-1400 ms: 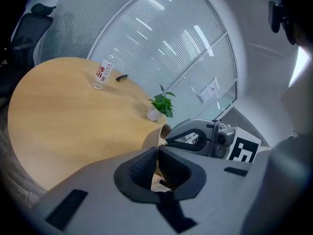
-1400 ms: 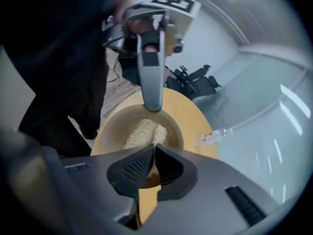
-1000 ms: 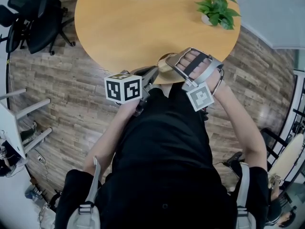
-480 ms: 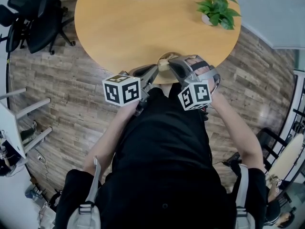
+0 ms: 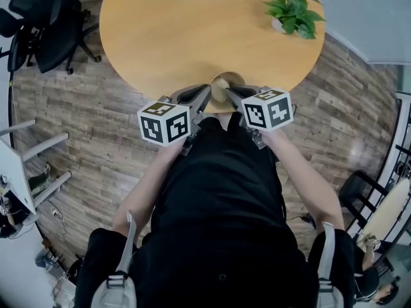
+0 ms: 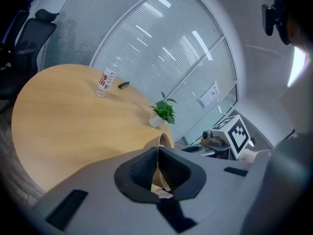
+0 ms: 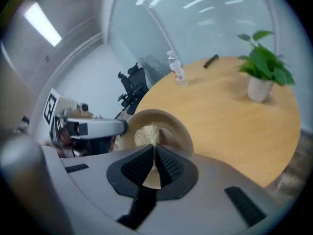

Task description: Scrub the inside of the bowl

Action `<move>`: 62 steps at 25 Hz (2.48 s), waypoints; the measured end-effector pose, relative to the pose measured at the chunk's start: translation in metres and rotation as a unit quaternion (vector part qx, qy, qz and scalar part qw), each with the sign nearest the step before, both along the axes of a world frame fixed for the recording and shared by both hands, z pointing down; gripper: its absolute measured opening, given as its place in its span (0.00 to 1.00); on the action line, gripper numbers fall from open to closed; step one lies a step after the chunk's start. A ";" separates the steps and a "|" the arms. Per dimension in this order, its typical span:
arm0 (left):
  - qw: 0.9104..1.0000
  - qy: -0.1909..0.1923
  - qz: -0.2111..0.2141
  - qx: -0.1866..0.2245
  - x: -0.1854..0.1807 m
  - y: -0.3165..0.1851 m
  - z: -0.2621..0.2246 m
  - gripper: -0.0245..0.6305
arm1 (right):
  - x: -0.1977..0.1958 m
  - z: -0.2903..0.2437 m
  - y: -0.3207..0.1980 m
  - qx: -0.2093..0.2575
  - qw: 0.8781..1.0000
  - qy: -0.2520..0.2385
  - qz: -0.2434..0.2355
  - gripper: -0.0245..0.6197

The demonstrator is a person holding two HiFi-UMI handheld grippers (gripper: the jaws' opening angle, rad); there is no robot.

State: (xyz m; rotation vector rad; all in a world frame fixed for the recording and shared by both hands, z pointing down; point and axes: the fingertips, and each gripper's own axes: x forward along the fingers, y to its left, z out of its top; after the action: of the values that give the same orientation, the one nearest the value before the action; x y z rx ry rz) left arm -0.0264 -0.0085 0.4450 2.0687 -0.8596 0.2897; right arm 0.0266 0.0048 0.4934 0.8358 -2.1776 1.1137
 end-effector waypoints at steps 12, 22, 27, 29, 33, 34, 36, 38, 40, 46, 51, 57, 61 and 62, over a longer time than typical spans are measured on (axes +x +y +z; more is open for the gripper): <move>1.000 -0.005 -0.018 0.002 -0.008 -0.004 0.003 0.07 | -0.007 -0.015 -0.002 -0.192 0.932 -0.233 0.201 0.08; 1.000 -0.004 -0.026 -0.002 -0.012 -0.005 0.006 0.06 | 0.002 -0.017 -0.007 -0.197 0.915 -0.262 0.237 0.08; 1.000 0.001 -0.027 -0.006 -0.013 -0.004 0.006 0.06 | -0.006 -0.024 -0.004 -0.184 0.924 -0.260 0.211 0.08; 1.000 0.003 -0.028 -0.008 -0.012 -0.005 0.006 0.06 | -0.005 -0.023 -0.005 -0.183 0.926 -0.258 0.206 0.08; 1.000 0.003 -0.023 -0.008 -0.009 -0.005 0.005 0.06 | -0.005 -0.021 -0.003 -0.163 0.944 -0.226 0.175 0.08; 1.000 0.003 -0.022 -0.008 -0.009 -0.004 0.005 0.06 | -0.005 -0.019 -0.002 -0.156 0.950 -0.215 0.163 0.08; 1.000 0.003 -0.020 -0.010 -0.008 -0.004 0.006 0.06 | -0.005 -0.017 0.000 -0.139 0.963 -0.188 0.134 0.08; 1.000 0.003 -0.018 -0.013 -0.007 -0.003 0.007 0.06 | -0.004 -0.012 0.003 -0.108 0.979 -0.144 0.094 0.08; 1.000 0.001 -0.016 -0.015 -0.006 -0.002 0.008 0.06 | -0.002 -0.008 0.005 -0.066 0.993 -0.089 0.043 0.08; 1.000 0.006 -0.012 -0.017 -0.002 -0.002 0.007 0.06 | 0.008 -0.008 -0.003 0.112 0.981 0.098 -0.127 0.08; 0.999 0.010 -0.014 -0.031 -0.003 -0.002 0.011 0.06 | 0.003 -0.024 -0.014 0.246 0.924 0.176 -0.234 0.08; 0.998 0.021 -0.025 -0.045 -0.007 -0.001 0.014 0.06 | 0.000 -0.033 -0.021 0.300 0.896 0.168 -0.280 0.08; 0.998 0.035 -0.032 -0.048 -0.007 -0.002 0.013 0.06 | -0.002 -0.023 -0.017 0.264 0.914 0.156 -0.265 0.08; 0.998 0.036 -0.034 -0.049 -0.008 -0.002 0.014 0.06 | -0.004 -0.020 -0.015 0.250 0.921 0.150 -0.259 0.08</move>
State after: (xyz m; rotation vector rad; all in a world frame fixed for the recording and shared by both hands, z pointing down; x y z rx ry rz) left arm -0.0347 -0.0107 0.4586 1.9428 -0.8540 0.2140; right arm 0.0229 -0.0097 0.4731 0.5226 -2.2446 0.1539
